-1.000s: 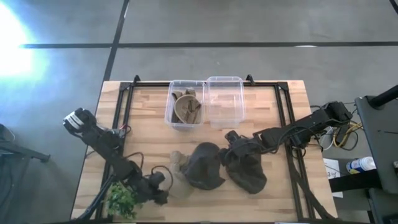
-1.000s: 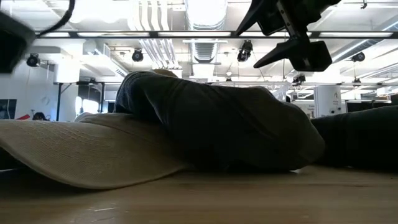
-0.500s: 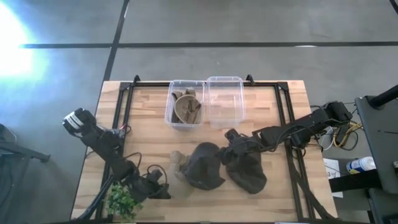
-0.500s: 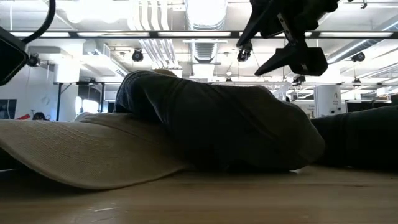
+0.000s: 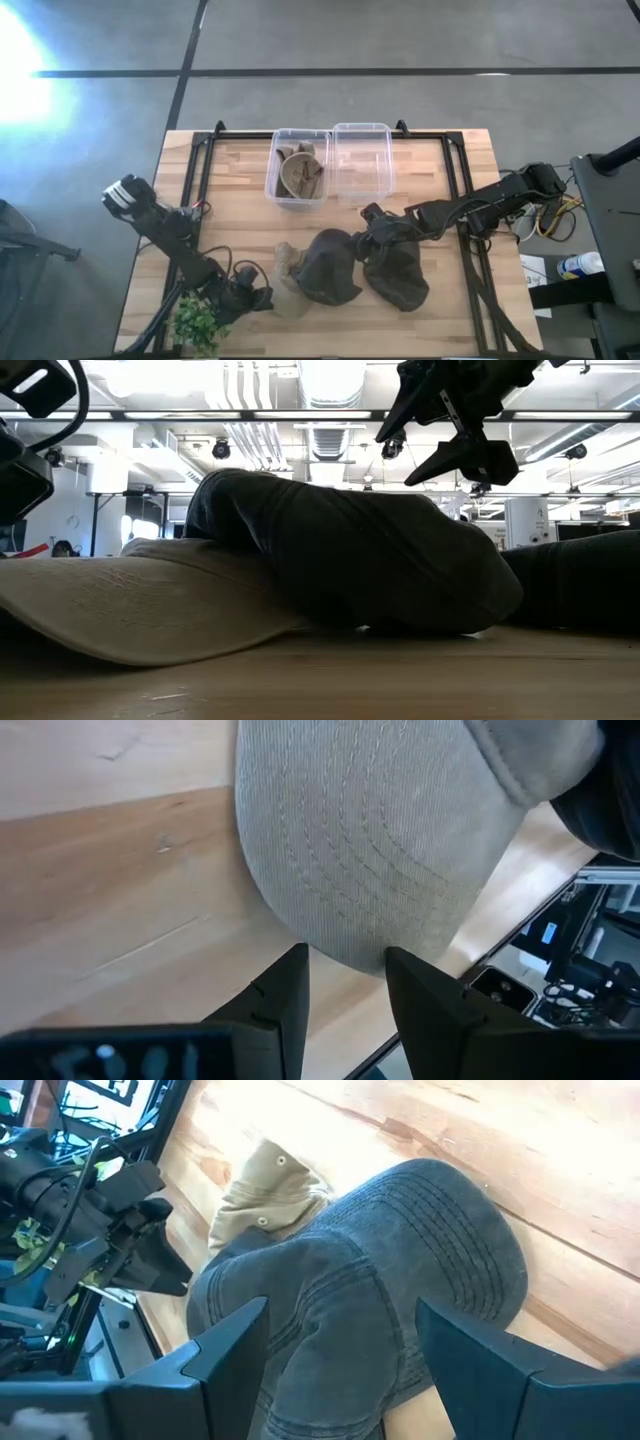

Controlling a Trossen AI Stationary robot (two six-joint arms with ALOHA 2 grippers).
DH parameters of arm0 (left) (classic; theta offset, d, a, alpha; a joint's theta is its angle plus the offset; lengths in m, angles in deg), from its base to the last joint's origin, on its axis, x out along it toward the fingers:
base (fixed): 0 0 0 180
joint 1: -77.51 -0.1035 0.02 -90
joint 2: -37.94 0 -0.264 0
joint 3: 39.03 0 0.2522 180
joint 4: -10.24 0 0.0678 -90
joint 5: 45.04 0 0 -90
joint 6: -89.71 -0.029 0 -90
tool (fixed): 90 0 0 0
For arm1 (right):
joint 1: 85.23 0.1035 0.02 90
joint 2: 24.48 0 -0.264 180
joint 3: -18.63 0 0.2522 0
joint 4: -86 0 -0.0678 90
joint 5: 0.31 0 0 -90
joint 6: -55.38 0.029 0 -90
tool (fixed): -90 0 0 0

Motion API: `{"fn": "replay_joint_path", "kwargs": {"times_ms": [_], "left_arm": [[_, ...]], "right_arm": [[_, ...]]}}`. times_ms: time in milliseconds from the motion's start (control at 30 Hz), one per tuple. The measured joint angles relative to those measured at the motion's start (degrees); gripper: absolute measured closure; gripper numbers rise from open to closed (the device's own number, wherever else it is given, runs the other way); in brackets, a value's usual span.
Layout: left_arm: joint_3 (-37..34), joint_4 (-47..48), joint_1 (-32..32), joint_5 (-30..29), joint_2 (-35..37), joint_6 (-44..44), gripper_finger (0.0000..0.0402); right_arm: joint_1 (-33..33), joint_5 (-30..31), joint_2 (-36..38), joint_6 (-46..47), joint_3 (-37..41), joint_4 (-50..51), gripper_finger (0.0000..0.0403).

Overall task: Pick & Place hat
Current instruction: Put the brown cap into the left transparent bin

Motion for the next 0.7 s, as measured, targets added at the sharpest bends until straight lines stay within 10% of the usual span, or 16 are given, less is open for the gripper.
{"fn": "replay_joint_path", "kwargs": {"times_ms": [700], "left_arm": [[-0.17, 4.52, -1.53, -28.44, -1.15, 5.10, 0.0274]], "right_arm": [[-0.36, 0.05, 0.00, 0.41, 0.00, 0.00, 0.0156]]}}
